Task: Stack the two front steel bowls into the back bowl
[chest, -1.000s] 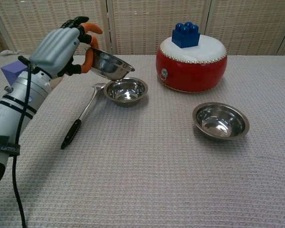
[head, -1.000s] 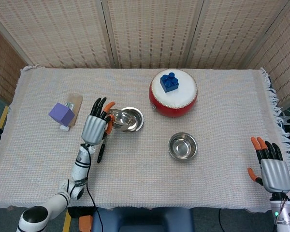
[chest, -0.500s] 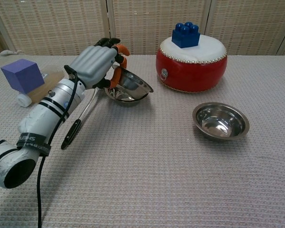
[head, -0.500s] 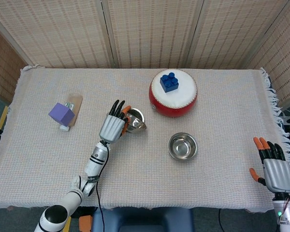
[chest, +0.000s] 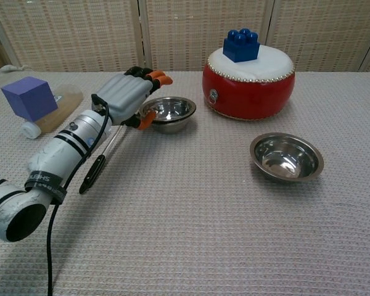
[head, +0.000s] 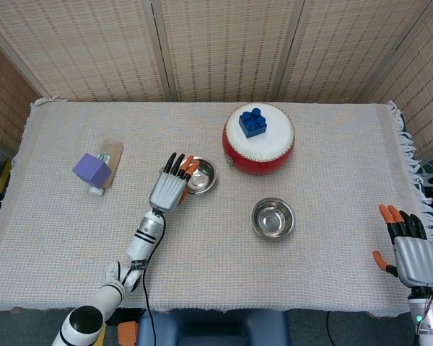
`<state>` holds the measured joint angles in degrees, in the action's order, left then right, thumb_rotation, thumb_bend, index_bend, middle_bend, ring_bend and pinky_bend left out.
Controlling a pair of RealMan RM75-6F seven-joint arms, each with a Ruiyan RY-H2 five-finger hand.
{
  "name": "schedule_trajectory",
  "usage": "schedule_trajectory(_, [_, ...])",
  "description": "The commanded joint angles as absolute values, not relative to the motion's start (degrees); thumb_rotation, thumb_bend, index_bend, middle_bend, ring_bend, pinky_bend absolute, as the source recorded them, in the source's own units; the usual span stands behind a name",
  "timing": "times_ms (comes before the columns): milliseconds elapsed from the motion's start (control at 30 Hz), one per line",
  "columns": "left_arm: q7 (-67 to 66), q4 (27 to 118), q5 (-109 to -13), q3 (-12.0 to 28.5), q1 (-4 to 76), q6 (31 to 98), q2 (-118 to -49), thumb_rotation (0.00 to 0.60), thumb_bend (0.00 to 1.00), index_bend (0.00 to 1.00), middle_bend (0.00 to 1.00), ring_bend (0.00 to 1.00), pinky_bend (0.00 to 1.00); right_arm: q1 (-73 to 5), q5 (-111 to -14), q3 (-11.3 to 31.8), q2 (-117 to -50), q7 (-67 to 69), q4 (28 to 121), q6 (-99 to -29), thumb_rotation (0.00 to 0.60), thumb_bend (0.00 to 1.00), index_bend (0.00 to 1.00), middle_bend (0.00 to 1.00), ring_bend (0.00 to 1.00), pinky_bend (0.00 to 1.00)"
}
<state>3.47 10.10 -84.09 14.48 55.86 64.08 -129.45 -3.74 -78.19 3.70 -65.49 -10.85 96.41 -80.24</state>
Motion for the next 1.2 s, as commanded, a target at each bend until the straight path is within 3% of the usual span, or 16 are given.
schedule_trajectory(33, [1.92,12.69,-83.98,12.93,54.39,63.17,-128.0,0.6,0.5,0.0,0.0,0.0,0.0,-3.77,-78.27,3.6,-65.56,-10.91,96.39,-80.19,0.6,0.21,0.0,0.0,0.0,0.0])
schedule_trajectory(300, [-0.82,24.16,-84.87,10.35,48.81,69.47,-121.98,0.6,0.5,0.0,0.0,0.0,0.0,-4.99,-80.75,2.11,-66.3,-12.35,96.21,-78.26,0.6,0.21,0.0,0.0,0.0,0.0])
schedule_trajectory(500, [-6.86,40.58,-84.61,8.78,41.76,75.24,-113.0,0.6,0.5,0.0,0.0,0.0,0.0,-9.6,-81.14,1.65,-68.11,-16.35,95.83,-70.91,0.6,0.21,0.0,0.0,0.0,0.0])
schedule_trajectory(733, [-15.2,58.7,-83.57,7.23,35.36,78.7,-102.36,0.6,0.5,0.0,0.0,0.0,0.0,-16.61,-81.22,3.01,-74.7,-19.92,92.66,-62.75,0.6,0.21,0.03,0.0,0.0,0.0])
schedule_trajectory(900, [-17.26,65.84,-83.12,6.25,31.76,80.91,-97.54,0.6,0.49,0.0,0.0,0.0,0.0,-20.27,-80.81,4.15,-79.92,-21.4,89.7,-59.72,0.6,0.21,0.13,0.0,0.0,0.0])
schedule_trajectory(1200, [-16.66,71.53,-82.72,5.35,27.75,82.43,-92.6,0.6,0.49,0.0,0.0,0.0,0.0,-24.08,-79.28,4.96,-86.87,-24.49,85.72,-57.81,0.6,0.24,0.41,0.0,0.0,0.0])
